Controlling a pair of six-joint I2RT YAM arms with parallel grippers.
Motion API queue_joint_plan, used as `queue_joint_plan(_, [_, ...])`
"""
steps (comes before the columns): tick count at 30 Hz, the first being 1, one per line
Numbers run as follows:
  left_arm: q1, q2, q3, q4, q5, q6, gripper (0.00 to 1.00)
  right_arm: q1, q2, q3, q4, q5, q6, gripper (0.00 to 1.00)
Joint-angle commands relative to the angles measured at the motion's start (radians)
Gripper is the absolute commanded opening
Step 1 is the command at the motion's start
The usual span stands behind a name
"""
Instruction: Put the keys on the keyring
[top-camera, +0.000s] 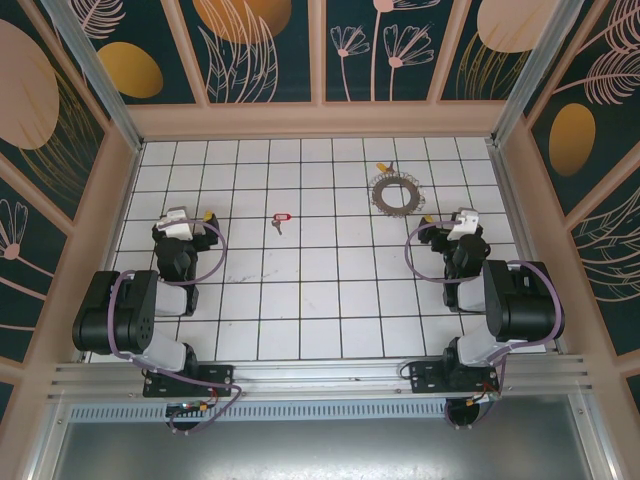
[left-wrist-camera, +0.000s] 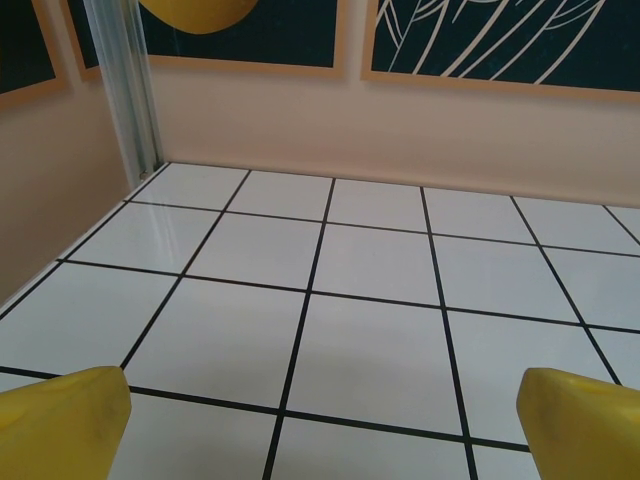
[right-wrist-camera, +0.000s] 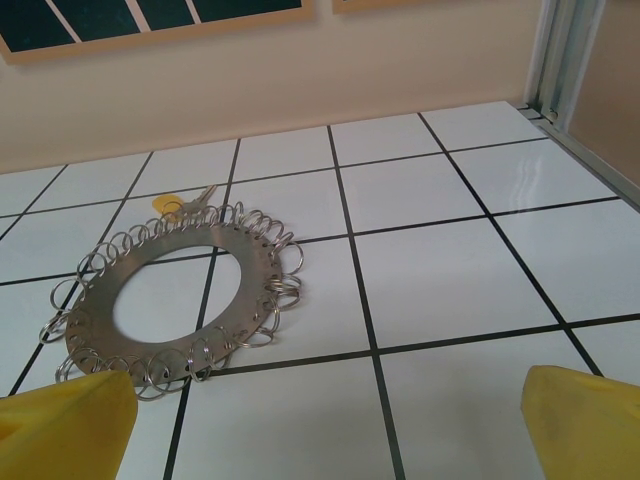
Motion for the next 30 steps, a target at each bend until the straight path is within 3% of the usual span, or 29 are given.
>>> queue_joint_plan(1, [-0.002,-0.006,0.006,0.008,0.016,0.016,0.99,-0.010,-0.008,0.021,0.009,-0.027,0.005,0.99])
queue_joint_plan(11, [-0.002,-0.007,0.006,0.008,0.016,0.013,0.99,-0.038,-0.010,0.009,0.032,-0.087,0.017,0.99])
queue_joint_plan(13, [-0.002,-0.009,0.003,0.011,0.014,0.015,0.99,-0.044,-0.059,0.032,-0.048,-0.130,0.011,0.99])
queue_joint_plan(15, [-0.002,-0.013,0.004,0.011,0.017,0.015,0.99,-0.055,-0.146,0.094,-0.243,-0.177,0.019,0.99])
queue_joint_plan(17, [-0.002,-0.085,0.053,-0.145,0.067,0.035,0.99,-0.051,-0.242,0.109,-0.344,-0.218,0.030,0.99])
queue_joint_plan(20, [-0.005,-0.221,0.258,-0.642,0.064,-0.026,0.99,-0.050,-0.423,0.159,-0.555,-0.178,0.099,0.99])
queue_joint_plan(26, [-0.006,-0.392,0.515,-1.084,0.074,-0.216,0.99,-0.054,-0.595,0.448,-1.208,0.194,0.465,0.99])
queue_joint_plan(30, [-0.006,-0.453,0.648,-1.302,0.064,-0.430,0.99,-0.024,-0.563,0.564,-1.384,-0.039,0.354,0.99])
